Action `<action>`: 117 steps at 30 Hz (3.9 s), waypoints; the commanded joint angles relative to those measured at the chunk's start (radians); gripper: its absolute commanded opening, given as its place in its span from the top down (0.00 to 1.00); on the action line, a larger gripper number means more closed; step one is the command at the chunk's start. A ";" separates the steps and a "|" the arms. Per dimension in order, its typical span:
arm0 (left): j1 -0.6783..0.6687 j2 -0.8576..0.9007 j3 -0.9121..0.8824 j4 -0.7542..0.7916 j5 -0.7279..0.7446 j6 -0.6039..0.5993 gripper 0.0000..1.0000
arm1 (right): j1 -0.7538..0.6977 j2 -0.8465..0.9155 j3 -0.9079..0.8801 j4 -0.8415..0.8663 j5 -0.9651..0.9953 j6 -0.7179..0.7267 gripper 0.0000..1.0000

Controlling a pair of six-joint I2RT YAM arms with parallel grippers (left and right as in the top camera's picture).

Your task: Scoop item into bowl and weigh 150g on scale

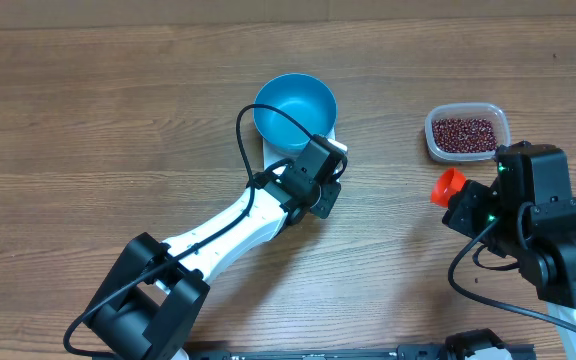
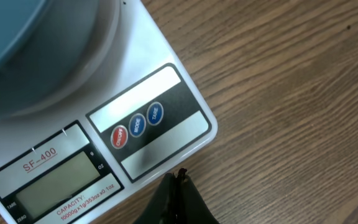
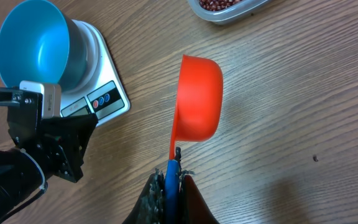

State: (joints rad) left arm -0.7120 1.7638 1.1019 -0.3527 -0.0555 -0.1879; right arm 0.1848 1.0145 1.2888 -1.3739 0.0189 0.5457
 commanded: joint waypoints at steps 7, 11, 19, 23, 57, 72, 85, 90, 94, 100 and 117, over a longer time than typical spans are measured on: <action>-0.005 0.004 -0.003 0.016 -0.060 -0.015 0.92 | 0.005 -0.003 0.027 0.006 0.014 -0.005 0.96; -0.005 0.004 -0.003 0.026 -0.060 0.010 0.96 | 0.005 -0.003 0.027 0.006 0.013 -0.005 0.96; -0.004 0.006 -0.003 0.051 -0.087 0.009 0.96 | 0.005 -0.003 0.027 -0.001 0.013 -0.031 0.96; -0.004 0.016 -0.003 0.079 -0.095 0.009 0.96 | 0.005 -0.003 0.027 -0.006 0.013 -0.031 0.96; -0.010 0.121 -0.003 0.143 -0.192 0.099 0.96 | 0.005 -0.003 0.027 0.012 0.014 -0.032 0.96; -0.010 0.121 -0.003 0.132 -0.226 0.095 0.96 | 0.005 0.016 0.027 0.014 0.014 -0.032 0.96; -0.010 0.121 -0.003 0.121 -0.225 0.095 0.96 | 0.005 0.029 0.027 0.010 0.014 -0.032 0.96; -0.010 0.121 -0.003 0.116 -0.225 0.095 0.96 | 0.005 0.029 0.027 0.011 0.014 -0.031 0.96; -0.010 0.122 -0.003 0.116 -0.225 0.095 0.96 | 0.005 0.029 0.027 0.010 0.014 -0.031 0.96; -0.010 0.135 -0.003 0.118 -0.225 0.094 0.96 | 0.005 0.029 0.027 0.011 0.014 -0.031 0.96; -0.008 0.156 -0.003 0.145 -0.225 0.095 0.96 | 0.005 0.029 0.027 0.013 0.014 -0.031 0.96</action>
State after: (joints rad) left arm -0.7151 1.9007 1.1015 -0.2123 -0.2665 -0.1009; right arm 0.1848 1.0492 1.2888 -1.3678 0.0189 0.5190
